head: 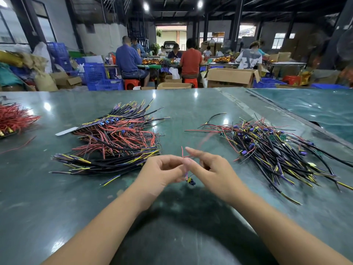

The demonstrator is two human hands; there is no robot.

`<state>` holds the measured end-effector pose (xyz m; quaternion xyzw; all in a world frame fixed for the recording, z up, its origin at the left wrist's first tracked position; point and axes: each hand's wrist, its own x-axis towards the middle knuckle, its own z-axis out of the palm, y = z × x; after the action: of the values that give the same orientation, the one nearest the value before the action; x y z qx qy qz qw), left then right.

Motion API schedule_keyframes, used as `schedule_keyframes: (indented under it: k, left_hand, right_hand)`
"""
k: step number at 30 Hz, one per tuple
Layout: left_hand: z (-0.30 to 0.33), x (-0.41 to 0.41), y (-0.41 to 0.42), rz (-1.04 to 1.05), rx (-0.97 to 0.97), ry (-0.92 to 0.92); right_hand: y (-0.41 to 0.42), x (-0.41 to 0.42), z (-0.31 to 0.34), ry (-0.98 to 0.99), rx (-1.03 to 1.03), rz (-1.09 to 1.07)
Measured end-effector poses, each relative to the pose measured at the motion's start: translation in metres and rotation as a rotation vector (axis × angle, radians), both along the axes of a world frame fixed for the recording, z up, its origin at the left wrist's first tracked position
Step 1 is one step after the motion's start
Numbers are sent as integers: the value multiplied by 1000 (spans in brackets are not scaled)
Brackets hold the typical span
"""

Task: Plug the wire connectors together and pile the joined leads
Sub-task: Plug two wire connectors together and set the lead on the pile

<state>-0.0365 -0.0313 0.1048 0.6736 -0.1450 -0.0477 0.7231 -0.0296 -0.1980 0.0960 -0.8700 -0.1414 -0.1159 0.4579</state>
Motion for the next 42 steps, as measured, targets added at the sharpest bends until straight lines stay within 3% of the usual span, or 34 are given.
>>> schedule_keyframes:
  k: [5,8,14,26,30,33,37,42]
  left_hand:
    - [2,-8,-4,-117,85,15]
    - [6,-13,-2,-222,101,53]
    - [11,-17,4,-345,127,120]
    - [11,-11,13,-372,137,151]
    - [7,-6,9,-199,-19,123]
    - [3,-2,5,-112,-80,85]
    - [-1,-5,0,-128,-3,35]
    - [1,-5,-1,-69,33,-9]
  right_hand:
    - [-1,2,5,34,257,242]
    - [-11,5,14,11,332,119]
    - [-33,15,24,108,684,-43]
    - [-23,17,20,113,651,-99]
    - [-25,7,28,378,801,150]
    - [-12,-5,21,529,717,318]
    - [5,-15,18,400,497,298]
    - [-4,-4,29,274,590,49]
